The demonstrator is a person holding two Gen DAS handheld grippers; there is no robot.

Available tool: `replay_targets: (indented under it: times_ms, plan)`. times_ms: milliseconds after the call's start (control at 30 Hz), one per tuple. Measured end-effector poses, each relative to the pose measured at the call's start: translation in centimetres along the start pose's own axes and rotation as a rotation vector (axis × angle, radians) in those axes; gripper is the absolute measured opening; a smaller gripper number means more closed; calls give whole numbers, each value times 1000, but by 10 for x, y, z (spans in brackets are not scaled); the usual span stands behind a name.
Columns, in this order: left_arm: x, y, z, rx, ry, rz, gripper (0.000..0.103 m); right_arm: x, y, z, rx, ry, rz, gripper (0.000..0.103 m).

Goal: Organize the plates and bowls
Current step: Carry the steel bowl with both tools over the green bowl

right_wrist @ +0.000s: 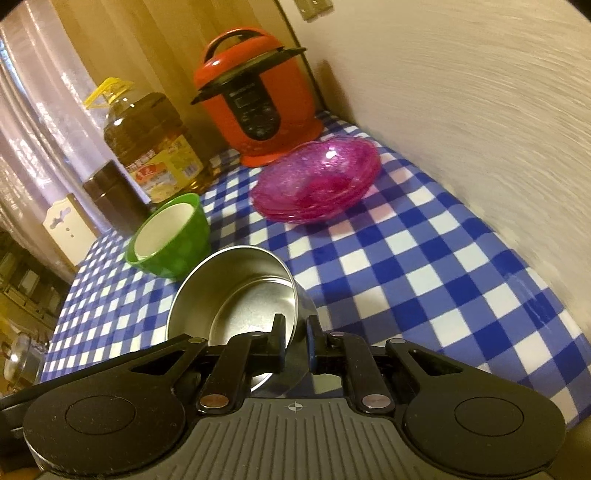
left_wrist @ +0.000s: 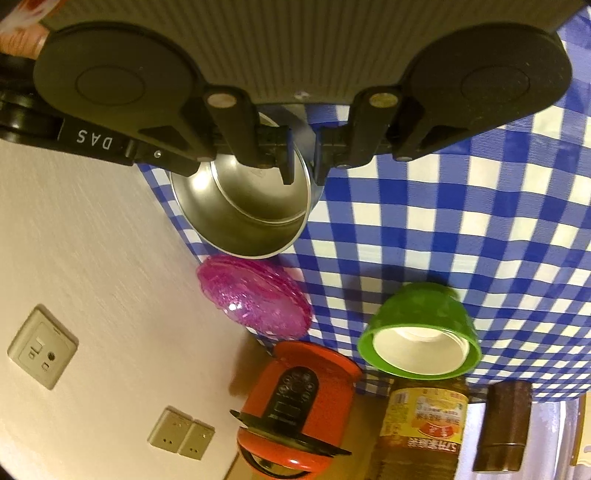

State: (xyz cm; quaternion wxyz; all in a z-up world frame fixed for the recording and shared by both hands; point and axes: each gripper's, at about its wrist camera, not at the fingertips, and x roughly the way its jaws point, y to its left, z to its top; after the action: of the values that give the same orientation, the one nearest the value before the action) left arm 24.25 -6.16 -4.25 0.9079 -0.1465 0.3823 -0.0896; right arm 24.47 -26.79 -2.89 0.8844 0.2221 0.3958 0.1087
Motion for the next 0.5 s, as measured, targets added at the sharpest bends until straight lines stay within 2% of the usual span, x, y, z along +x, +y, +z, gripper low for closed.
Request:
replay_targets:
  times_ms: [500]
  plan:
    - [-26, 28, 28, -42, -65, 55, 9, 12, 43, 16, -53, -7, 80, 11]
